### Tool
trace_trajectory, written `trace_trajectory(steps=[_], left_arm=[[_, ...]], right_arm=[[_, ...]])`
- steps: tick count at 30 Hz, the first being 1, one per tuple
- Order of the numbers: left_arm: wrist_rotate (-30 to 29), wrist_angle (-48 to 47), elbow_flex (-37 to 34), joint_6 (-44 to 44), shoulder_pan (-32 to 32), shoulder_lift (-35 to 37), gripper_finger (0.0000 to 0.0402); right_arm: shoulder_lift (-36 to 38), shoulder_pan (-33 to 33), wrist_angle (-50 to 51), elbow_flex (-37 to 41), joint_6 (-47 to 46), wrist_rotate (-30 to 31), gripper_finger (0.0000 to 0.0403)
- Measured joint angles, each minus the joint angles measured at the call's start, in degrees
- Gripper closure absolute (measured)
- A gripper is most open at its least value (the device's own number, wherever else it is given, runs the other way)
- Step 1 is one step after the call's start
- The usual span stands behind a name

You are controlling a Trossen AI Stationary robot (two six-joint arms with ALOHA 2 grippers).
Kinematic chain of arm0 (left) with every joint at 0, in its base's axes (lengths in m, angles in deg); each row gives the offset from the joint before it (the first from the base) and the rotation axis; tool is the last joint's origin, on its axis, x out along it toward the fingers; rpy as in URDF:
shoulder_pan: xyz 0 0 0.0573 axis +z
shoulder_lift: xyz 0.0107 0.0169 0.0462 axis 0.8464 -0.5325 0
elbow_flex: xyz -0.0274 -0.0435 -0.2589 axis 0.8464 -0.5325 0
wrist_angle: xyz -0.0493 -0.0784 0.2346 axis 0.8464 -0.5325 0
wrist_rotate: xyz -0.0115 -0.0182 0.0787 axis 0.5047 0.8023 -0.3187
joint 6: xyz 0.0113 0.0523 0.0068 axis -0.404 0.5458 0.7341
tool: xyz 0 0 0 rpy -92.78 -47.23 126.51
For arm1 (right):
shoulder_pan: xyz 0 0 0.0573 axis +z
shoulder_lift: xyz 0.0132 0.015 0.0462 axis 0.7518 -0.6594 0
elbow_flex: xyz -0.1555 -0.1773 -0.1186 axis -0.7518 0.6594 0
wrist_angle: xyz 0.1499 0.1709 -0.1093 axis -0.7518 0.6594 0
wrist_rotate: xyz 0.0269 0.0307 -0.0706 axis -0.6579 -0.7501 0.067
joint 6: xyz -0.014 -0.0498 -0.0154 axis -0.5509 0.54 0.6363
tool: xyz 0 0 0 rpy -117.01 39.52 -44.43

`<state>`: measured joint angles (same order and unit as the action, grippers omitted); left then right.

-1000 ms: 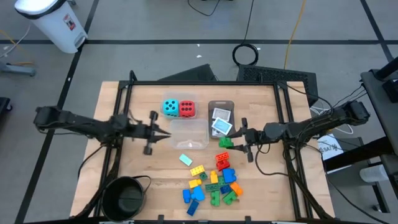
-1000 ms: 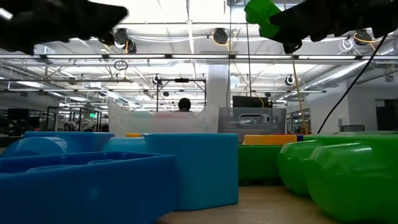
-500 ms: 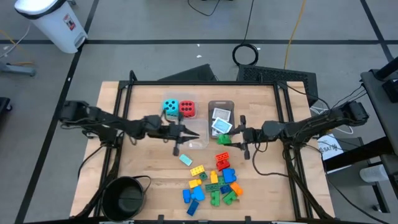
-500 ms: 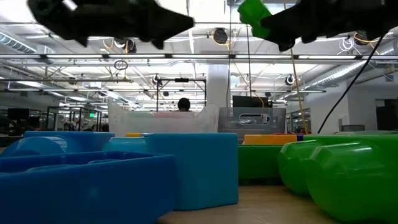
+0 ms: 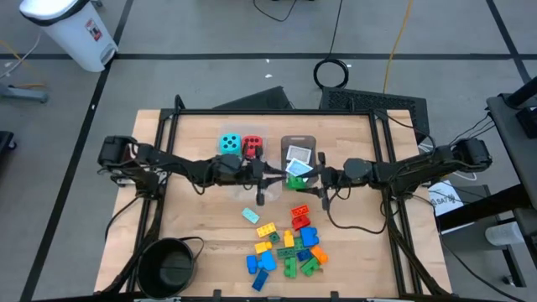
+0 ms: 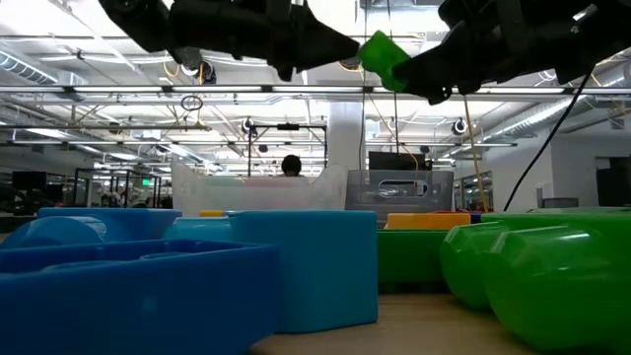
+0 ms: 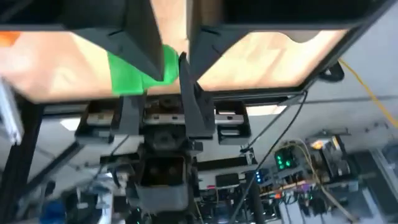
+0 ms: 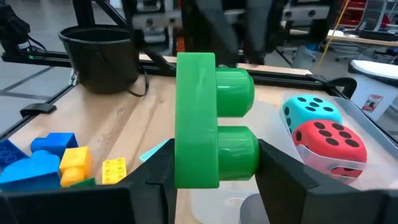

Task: Pick & Place Toys
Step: Put the green game piece into the bottom transparent bin

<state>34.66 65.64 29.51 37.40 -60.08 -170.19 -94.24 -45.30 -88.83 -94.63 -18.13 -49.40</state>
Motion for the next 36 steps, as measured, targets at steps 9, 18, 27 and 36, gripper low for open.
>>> trace_trajectory(steps=[9,18,27,36], left_arm=[[1.9,-2.6,0.0,-7.6,0.0,-1.2,0.0155],[2.0,5.0,0.0,-6.9,0.0,-4.5,0.0066],[9.9,4.5,0.0,-7.2,-0.2,-4.5,0.0068],[5.0,4.7,0.0,-7.1,-0.2,-4.5,0.0074]], right_arm=[[0.0,0.0,0.2,0.0,-0.2,0.2,0.0247],[0.0,0.0,0.4,0.2,-0.2,0.1,0.0248],[0.0,0.0,0.3,-0.1,-0.2,0.5,0.0257],[-2.5,0.9,-5.0,-0.1,-0.4,0.5,0.0258]])
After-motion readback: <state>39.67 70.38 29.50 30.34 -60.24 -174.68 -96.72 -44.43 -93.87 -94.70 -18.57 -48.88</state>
